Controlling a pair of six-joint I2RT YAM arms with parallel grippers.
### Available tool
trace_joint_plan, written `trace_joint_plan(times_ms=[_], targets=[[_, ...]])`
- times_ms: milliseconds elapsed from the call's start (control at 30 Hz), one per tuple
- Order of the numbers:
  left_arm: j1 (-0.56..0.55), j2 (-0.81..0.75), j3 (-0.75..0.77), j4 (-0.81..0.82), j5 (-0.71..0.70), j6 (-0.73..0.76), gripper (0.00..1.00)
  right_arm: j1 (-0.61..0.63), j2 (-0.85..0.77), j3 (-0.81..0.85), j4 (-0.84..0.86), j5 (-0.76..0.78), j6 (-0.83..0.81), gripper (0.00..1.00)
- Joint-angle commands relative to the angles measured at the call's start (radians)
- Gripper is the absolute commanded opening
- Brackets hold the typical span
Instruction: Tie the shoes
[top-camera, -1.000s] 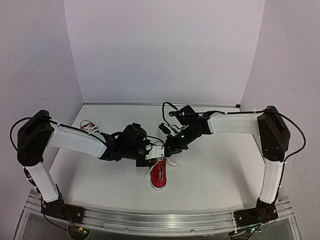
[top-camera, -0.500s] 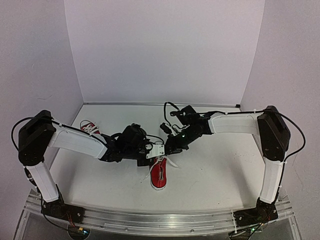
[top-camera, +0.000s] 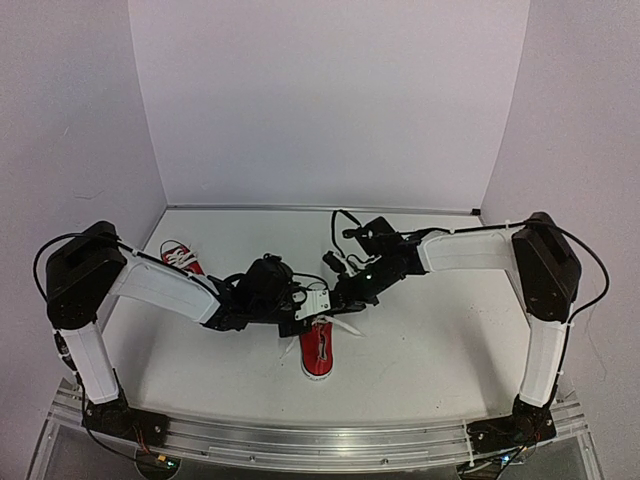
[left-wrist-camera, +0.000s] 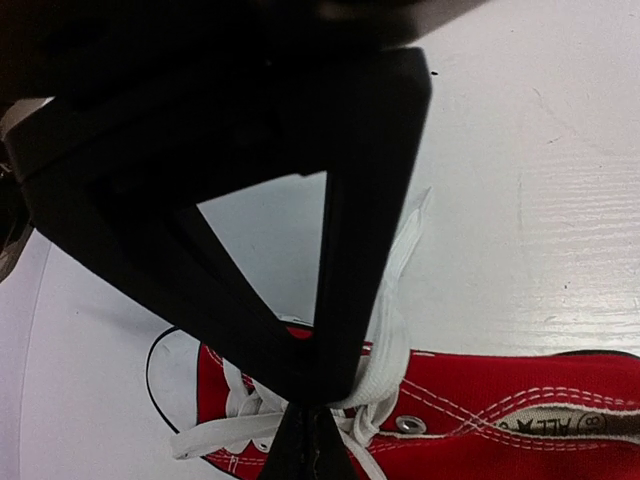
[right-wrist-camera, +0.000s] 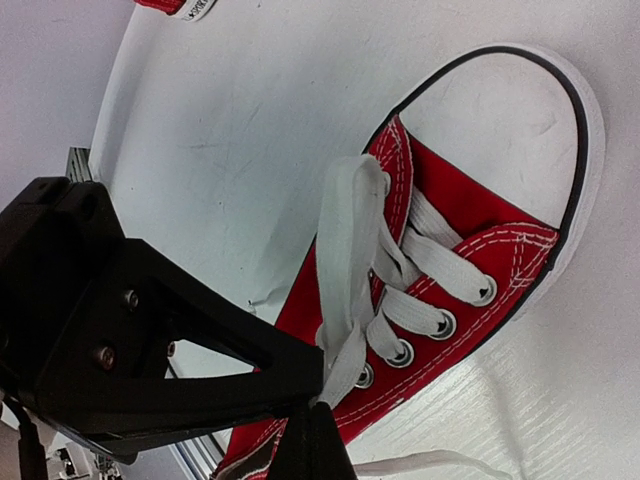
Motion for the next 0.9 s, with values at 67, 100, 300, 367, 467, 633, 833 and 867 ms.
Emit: trace_joint_plan(times_ms=[67, 100, 300, 367, 467, 633, 833, 867], targets=[[-0.003, 0.033, -0.016, 0.115, -0.003, -0.072, 0.0, -0.004, -0.064, -0.018, 0.066, -0.046, 0.027, 0.0], [-0.003, 0.03, -0.02, 0.118, 0.001, -0.073, 0.0, -0.004, -0.066, -0.02, 0.068, -0.042, 0.03, 0.0], [-0.005, -0.025, -0.069, 0.137, 0.036, -0.089, 0.0, -0.011, -0.069, -0.023, 0.072, 0.0, 0.048, 0.0], [-0.008, -0.034, -0.079, 0.151, 0.054, -0.099, 0.0, -0.012, -0.07, -0.026, 0.079, 0.002, 0.054, 0.0], [-0.011, -0.025, -0.081, 0.17, 0.051, -0.118, 0.0, -0.012, -0.07, -0.03, 0.088, -0.006, 0.059, 0.0], [-0.011, 0.003, -0.089, 0.25, 0.053, -0.159, 0.0, -0.012, -0.074, -0.048, 0.105, -0.049, 0.06, 0.0], [-0.011, 0.047, -0.094, 0.344, 0.034, -0.185, 0.0, -0.011, -0.096, -0.089, 0.158, -0.118, 0.081, 0.0], [-0.011, 0.051, -0.096, 0.355, 0.034, -0.188, 0.0, -0.011, -0.098, -0.095, 0.167, -0.125, 0.086, 0.0]])
